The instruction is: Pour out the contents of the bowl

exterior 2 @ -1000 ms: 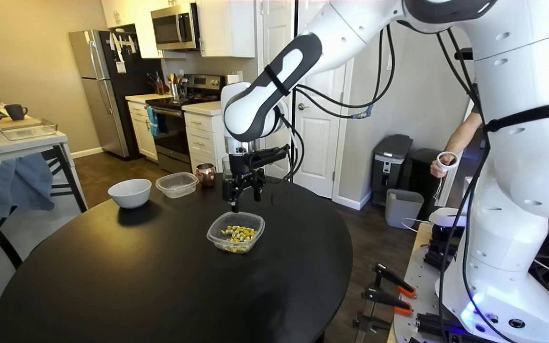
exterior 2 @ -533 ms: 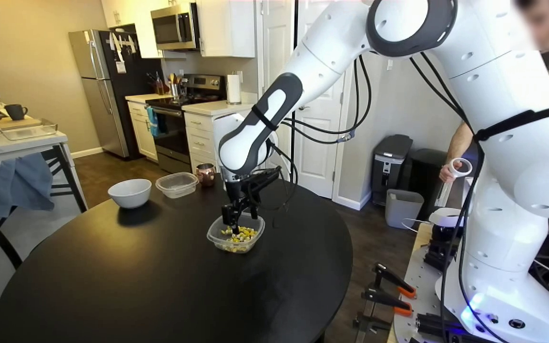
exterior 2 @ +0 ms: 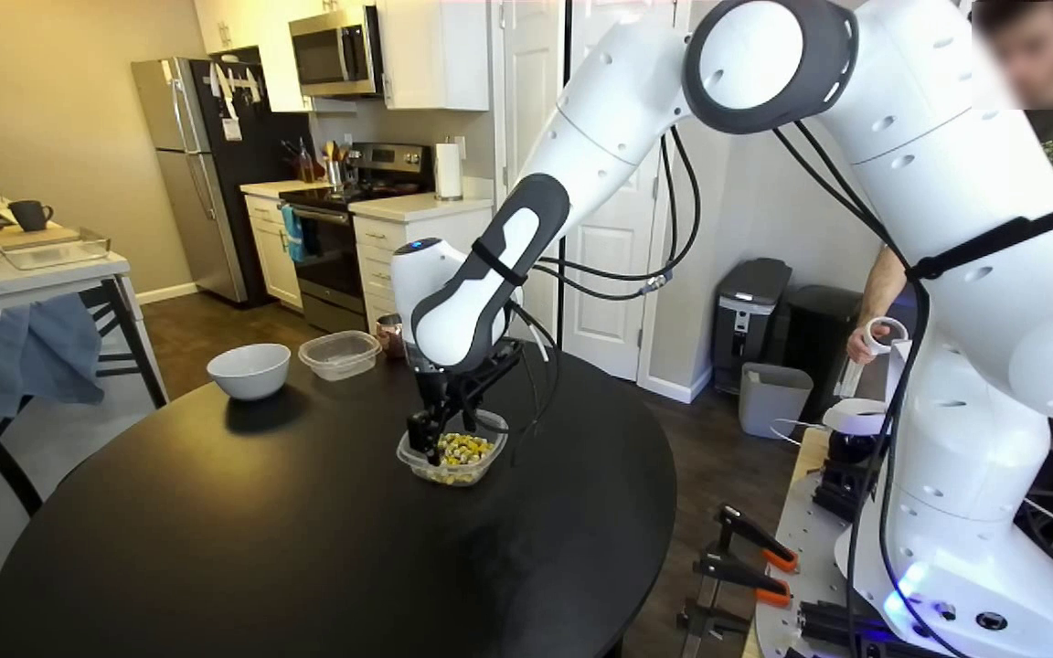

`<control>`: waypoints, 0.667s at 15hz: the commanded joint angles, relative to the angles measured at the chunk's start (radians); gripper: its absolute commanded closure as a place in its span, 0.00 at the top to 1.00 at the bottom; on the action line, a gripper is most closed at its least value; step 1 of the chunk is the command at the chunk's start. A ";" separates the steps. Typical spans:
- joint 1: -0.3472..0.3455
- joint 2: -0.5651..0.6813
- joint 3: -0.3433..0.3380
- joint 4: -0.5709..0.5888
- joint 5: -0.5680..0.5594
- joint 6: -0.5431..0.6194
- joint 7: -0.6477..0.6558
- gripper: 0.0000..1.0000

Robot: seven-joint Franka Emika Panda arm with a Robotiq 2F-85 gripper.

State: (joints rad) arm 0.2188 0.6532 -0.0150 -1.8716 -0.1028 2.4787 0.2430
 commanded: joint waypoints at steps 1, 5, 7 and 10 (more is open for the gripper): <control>0.031 0.032 -0.022 0.010 -0.023 0.023 0.044 1.00; 0.037 0.052 -0.017 0.010 -0.020 0.014 0.027 0.60; 0.039 0.055 -0.015 0.012 -0.017 0.004 0.025 0.82; 0.036 0.056 -0.012 0.016 -0.011 -0.003 0.019 0.97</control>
State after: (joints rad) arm 0.2525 0.7057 -0.0236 -1.8665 -0.1031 2.4822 0.2537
